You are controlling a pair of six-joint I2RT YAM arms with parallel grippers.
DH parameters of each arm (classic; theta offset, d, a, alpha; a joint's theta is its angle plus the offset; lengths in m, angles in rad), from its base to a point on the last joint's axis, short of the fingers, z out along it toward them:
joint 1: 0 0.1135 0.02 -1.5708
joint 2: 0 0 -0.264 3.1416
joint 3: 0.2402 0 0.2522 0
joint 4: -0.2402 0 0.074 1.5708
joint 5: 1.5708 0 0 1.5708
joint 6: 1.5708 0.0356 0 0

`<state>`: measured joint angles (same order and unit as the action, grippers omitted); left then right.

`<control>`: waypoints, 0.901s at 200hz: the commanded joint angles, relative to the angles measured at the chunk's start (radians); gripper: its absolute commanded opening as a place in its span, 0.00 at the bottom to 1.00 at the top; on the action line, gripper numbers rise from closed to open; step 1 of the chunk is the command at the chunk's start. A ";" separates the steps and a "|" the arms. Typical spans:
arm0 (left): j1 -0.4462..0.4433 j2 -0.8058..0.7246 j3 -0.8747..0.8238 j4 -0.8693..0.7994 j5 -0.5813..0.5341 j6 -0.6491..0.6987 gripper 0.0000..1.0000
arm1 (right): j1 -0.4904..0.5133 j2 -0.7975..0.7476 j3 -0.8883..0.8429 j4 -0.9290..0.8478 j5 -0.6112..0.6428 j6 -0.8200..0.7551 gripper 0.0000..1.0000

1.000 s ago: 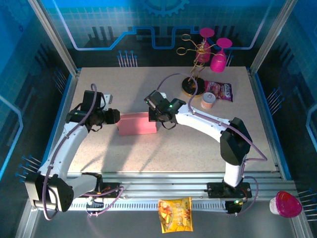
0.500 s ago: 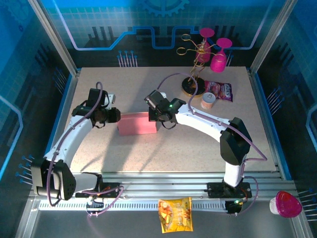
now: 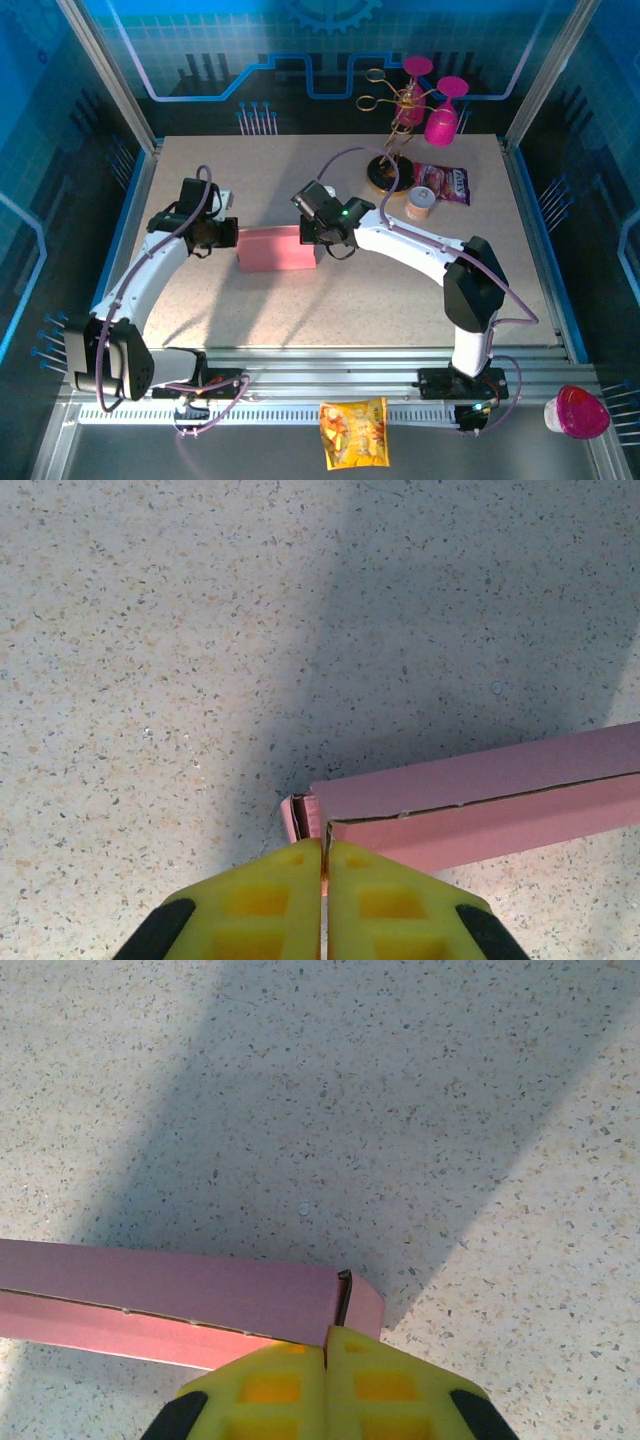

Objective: Fold the paper box

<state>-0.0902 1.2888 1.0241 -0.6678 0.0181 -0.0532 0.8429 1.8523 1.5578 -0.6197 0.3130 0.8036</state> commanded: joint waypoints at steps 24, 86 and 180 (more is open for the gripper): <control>0.000 0.019 0.040 -0.049 -0.077 0.050 0.05 | -0.014 0.045 -0.003 -0.095 -0.020 0.000 0.00; 0.000 0.050 0.084 -0.095 -0.106 0.087 0.02 | -0.013 0.054 0.010 -0.103 -0.023 -0.002 0.00; 0.000 0.100 0.161 -0.199 -0.110 0.108 0.02 | -0.017 0.064 0.022 -0.111 -0.026 0.000 0.00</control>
<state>-0.0948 1.3804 1.1500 -0.8101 -0.0425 0.0296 0.8410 1.8709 1.5803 -0.6209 0.3019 0.8036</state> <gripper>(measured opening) 0.059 0.059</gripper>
